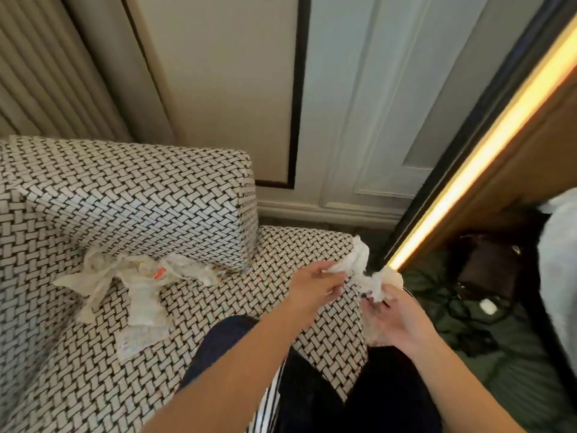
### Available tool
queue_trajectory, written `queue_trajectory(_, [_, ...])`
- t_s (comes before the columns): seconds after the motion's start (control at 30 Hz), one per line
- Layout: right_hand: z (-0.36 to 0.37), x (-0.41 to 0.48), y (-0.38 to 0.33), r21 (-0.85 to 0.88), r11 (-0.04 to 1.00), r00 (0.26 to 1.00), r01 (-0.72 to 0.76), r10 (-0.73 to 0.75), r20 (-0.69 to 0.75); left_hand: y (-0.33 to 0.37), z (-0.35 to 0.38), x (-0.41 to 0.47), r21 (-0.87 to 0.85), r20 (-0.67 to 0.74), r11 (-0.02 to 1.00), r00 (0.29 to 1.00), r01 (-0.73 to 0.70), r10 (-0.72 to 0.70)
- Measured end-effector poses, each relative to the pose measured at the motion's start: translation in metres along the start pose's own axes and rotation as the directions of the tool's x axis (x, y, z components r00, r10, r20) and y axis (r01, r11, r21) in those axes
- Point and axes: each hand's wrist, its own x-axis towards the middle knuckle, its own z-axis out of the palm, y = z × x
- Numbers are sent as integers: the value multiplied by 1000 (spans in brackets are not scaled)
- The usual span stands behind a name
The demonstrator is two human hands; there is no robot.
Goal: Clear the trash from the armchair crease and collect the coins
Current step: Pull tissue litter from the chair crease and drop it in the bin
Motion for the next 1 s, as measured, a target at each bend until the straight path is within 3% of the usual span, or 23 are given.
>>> queue_trajectory(0.17, [-59,19,-30,57,998,989,22,-13,-149,-25,55,43,16,-11,986,986,165,-165])
queue_trajectory(0.3, [-90,41,-43,90,996,964,-16,39,-264,-37,87,71,89,-88,977,978,196,-188])
queue_trajectory(0.43, [-104,57,-47,183,983,938,-4,66,-339,-43,109,84,204,-70,963,984,177,-166])
queue_trajectory(0.63, [-107,68,-44,141,990,934,19,33,-356,-39,126,80,340,-18,922,981,187,-193])
queue_trajectory(1.0, [-99,46,-45,33,999,961,9,0,-275,-31,96,53,395,27,894,970,212,-242])
